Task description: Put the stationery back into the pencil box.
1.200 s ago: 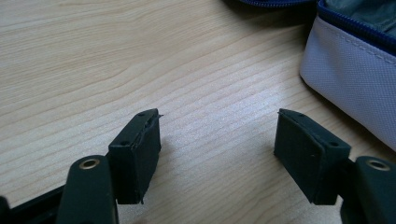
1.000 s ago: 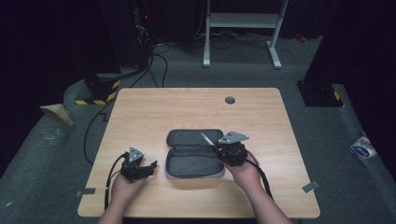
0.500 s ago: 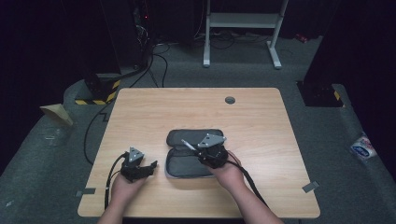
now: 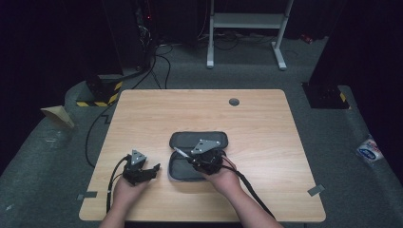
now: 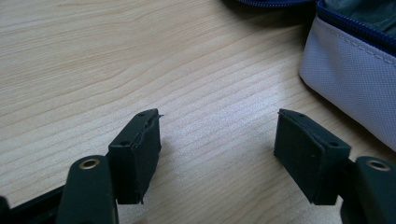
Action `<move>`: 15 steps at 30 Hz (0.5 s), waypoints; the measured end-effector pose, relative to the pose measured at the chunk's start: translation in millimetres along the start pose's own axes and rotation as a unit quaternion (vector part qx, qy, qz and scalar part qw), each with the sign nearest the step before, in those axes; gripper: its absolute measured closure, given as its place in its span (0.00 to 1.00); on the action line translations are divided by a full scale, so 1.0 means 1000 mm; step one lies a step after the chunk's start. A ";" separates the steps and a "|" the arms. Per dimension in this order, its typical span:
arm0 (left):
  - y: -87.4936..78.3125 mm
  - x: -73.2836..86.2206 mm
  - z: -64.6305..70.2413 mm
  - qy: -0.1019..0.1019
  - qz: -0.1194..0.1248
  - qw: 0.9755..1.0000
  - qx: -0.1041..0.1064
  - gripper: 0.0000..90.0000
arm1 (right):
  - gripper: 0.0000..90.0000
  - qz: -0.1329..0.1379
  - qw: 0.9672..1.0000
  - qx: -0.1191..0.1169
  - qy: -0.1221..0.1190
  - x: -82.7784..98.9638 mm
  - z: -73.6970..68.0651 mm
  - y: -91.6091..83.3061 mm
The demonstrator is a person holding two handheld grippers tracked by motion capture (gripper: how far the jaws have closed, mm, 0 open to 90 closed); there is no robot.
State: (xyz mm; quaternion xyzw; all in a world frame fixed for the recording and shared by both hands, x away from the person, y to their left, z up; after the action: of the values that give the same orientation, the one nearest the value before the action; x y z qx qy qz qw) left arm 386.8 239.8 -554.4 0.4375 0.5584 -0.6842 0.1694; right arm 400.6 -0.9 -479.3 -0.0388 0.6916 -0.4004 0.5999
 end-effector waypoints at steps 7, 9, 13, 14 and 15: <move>0.000 0.000 0.000 0.000 0.000 1.000 0.000 0.35 | 0.87 -0.007 1.000 -0.011 -0.003 0.002 -0.007 0.005; 0.000 0.000 0.000 0.000 0.000 1.000 0.000 0.35 | 0.87 -0.011 1.000 -0.013 -0.005 0.003 -0.008 0.006; 0.000 0.000 0.000 0.000 0.000 1.000 0.000 0.35 | 0.87 -0.020 1.000 -0.016 -0.013 0.005 -0.008 0.008; 0.000 0.000 0.000 0.000 0.000 1.000 0.000 0.35 | 0.87 -0.023 1.000 -0.016 -0.013 0.006 -0.008 0.007; 0.000 0.000 0.000 0.000 0.000 1.000 0.000 0.35 | 0.87 -0.025 0.999 -0.017 -0.013 0.007 -0.007 0.007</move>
State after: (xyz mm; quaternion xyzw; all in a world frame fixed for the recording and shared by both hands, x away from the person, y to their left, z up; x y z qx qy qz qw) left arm 386.8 239.8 -554.4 0.4380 0.5581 -0.6842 0.1690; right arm 395.4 3.8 -490.0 -0.0718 0.6893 -0.4027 0.5979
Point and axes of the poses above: each handheld gripper's, and its own axes: y roughly forward along the jaws, x roughly out of its underside, z roughly to its right, the point moved 4 cm from there along y, roughly forward along the jaws, and after that the axes turned 3 degrees about z, right-handed, at the moved point
